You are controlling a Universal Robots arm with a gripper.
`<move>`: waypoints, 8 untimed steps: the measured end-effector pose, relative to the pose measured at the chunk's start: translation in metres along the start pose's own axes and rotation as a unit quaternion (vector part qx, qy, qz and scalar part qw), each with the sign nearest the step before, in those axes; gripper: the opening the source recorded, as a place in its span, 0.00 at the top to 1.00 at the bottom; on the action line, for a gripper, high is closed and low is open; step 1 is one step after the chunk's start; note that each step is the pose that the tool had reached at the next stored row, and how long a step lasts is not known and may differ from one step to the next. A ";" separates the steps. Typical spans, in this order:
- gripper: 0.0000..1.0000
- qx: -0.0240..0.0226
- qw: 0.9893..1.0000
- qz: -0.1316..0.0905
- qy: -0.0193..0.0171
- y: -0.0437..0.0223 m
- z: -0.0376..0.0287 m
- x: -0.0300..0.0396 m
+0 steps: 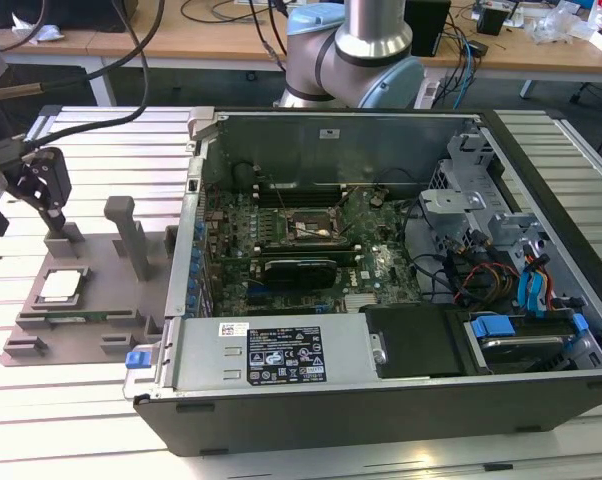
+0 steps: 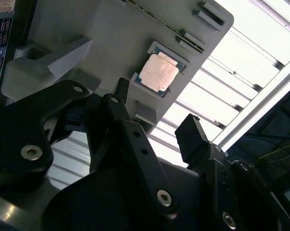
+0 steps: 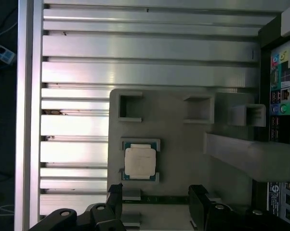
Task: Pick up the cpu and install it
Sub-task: 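Pick up the cpu and move it towards the insertion slot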
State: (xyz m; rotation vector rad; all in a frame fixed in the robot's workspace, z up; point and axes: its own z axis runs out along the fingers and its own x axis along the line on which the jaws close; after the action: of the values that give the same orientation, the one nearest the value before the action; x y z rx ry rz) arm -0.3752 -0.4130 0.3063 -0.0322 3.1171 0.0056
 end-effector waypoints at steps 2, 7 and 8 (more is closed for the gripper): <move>0.34 0.000 1.000 0.000 0.000 0.0000 0.0032 0.0001; 0.34 0.000 1.000 0.000 0.000 0.0000 0.0077 0.0002; 0.34 0.000 1.000 0.000 0.000 0.0000 0.0084 0.0002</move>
State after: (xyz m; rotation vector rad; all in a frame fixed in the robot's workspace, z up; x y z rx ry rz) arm -0.3752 -0.4130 0.2979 -0.0322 3.1171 0.0056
